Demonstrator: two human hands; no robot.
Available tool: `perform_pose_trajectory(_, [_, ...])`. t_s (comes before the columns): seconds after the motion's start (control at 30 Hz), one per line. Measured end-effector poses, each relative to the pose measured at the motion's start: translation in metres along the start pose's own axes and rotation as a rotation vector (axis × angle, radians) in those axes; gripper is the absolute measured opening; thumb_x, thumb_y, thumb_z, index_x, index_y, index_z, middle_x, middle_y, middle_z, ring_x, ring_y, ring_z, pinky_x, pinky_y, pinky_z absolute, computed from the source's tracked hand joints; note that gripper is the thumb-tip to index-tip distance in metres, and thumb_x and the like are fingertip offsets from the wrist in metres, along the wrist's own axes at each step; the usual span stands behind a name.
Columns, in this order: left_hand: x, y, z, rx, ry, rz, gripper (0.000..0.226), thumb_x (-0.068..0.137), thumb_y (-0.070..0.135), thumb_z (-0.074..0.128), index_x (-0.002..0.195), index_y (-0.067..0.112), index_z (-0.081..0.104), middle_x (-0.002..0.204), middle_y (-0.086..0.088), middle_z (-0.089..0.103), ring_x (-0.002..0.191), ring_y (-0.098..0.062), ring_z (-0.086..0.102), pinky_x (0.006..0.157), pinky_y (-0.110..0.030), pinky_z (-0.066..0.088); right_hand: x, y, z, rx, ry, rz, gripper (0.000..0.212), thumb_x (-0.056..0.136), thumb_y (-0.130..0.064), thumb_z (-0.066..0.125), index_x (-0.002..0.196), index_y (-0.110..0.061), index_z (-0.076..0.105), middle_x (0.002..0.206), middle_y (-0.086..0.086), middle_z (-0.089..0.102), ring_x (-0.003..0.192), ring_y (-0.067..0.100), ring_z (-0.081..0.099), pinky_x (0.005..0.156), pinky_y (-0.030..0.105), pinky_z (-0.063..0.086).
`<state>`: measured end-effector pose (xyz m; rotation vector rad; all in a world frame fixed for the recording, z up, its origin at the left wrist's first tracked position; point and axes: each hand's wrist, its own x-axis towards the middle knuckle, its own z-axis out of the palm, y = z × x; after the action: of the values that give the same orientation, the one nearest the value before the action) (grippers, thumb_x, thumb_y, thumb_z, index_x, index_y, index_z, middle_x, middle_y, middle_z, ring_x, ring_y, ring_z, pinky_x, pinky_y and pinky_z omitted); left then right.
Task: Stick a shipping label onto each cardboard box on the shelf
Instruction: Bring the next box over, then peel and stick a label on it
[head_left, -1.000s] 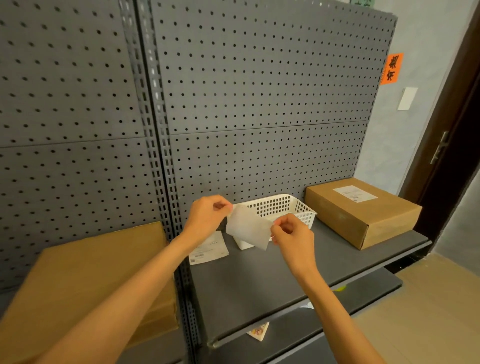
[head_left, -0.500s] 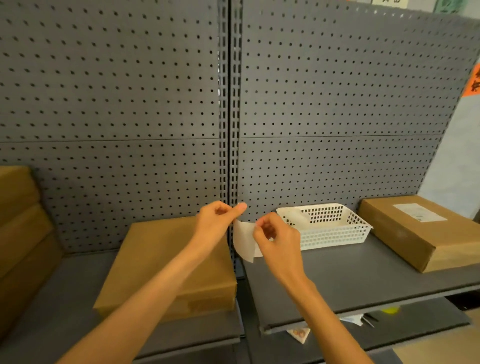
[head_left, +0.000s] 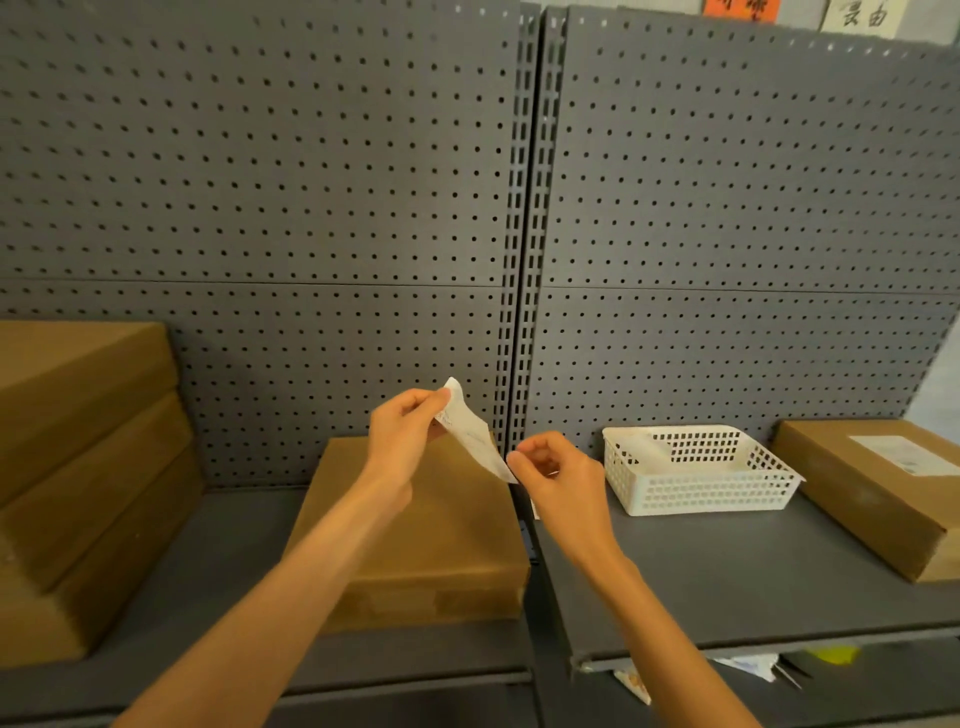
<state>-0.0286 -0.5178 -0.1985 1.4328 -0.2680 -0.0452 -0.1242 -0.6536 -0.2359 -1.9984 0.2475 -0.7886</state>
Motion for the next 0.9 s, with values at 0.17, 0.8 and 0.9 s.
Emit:
perform_pose_trajectory(0.17, [-0.002,0.004,-0.008,-0.054,-0.043,0.037,0.019,0.093,0.019,0.057,0.090,0.002,0.066,0.091,-0.007,0.069,0.081,-0.012,0.063,0.065,-0.016,0.049,0.007,-0.003,0.014,0.060,-0.107,0.147,0.019,0.089,-0.036,0.062,0.097,-0.020,0.064,0.088,-0.006,0.068,0.081,0.011,0.065,0.068,0.029,0.054])
perform_pose_trajectory(0.8, [0.027,-0.026,-0.069,0.299,-0.035,0.018,0.006,0.087,0.012,0.066,0.091,0.009,0.066,0.091,-0.002,0.071,0.088,-0.018,0.067,0.073,-0.024,0.052,0.032,-0.006,0.049,0.105,-0.119,0.211,0.014,0.091,-0.016,0.060,0.085,-0.005,0.064,0.080,0.006,0.068,0.064,0.011,0.058,0.059,0.020,0.048])
perform_pose_trajectory(0.9, [0.035,-0.035,-0.076,0.374,-0.013,0.026,0.003,0.085,0.011,0.067,0.088,0.012,0.065,0.087,-0.003,0.070,0.082,-0.019,0.066,0.068,-0.024,0.051,0.038,-0.003,0.058,0.090,-0.168,0.263,0.014,0.091,-0.016,0.060,0.085,-0.004,0.064,0.078,0.003,0.068,0.061,0.010,0.057,0.055,0.017,0.046])
